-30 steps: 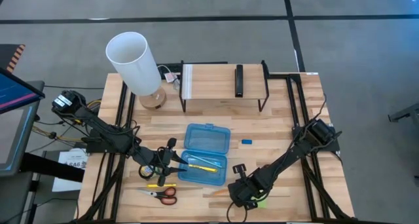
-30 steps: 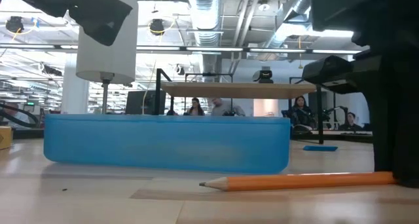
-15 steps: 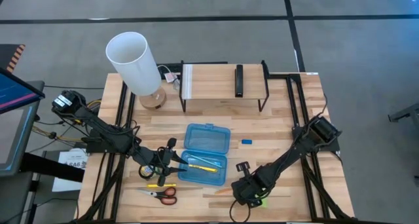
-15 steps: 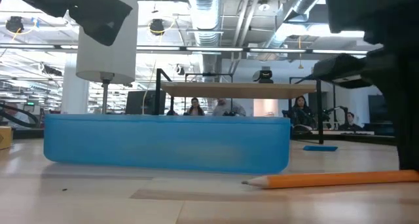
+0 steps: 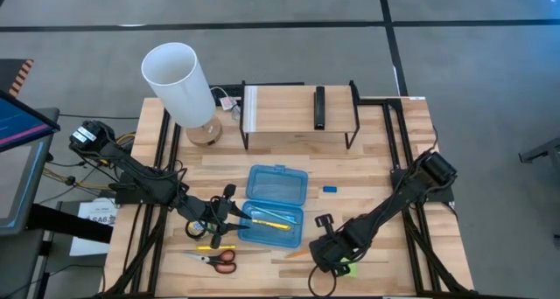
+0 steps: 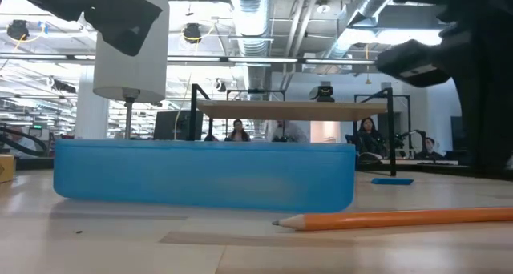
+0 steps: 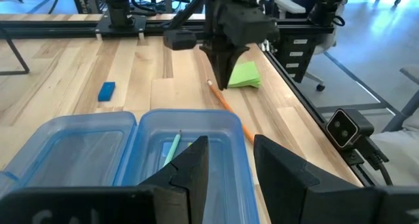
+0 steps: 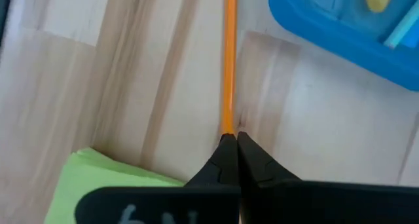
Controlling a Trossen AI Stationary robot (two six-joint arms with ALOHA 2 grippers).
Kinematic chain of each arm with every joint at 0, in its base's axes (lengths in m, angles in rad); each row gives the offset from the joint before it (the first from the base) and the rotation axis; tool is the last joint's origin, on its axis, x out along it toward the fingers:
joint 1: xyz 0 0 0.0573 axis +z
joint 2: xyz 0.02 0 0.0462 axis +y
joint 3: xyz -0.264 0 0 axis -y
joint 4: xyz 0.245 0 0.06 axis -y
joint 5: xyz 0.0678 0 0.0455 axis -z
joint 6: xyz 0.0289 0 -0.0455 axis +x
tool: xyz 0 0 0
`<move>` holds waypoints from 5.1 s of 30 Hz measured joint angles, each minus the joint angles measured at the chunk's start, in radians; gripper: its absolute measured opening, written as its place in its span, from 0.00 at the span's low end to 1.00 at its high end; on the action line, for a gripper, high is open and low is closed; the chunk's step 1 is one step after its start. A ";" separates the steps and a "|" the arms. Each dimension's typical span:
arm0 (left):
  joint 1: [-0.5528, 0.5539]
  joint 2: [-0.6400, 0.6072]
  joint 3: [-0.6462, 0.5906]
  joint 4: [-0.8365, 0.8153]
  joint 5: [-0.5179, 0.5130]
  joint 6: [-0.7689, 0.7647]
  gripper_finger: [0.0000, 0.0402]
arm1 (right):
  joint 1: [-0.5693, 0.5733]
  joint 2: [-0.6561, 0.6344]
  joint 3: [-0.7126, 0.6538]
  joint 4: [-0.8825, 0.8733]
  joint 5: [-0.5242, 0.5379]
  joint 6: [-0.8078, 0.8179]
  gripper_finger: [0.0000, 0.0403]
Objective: Pack school essentials
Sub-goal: Put the orange pencil into the blue supply box
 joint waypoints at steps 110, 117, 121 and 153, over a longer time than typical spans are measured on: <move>0.000 0.000 0.000 0.001 0.000 -0.006 0.27 | 0.001 0.030 -0.009 -0.139 -0.072 -0.006 0.00; 0.000 0.000 0.000 0.000 0.000 -0.006 0.27 | 0.001 0.029 0.002 -0.151 -0.069 -0.011 0.00; 0.000 0.000 0.000 0.000 0.000 -0.006 0.27 | 0.001 0.029 0.002 -0.154 -0.067 -0.011 0.00; 0.000 0.000 0.000 0.000 0.000 -0.006 0.27 | 0.000 0.050 -0.007 -0.097 -0.047 0.065 0.43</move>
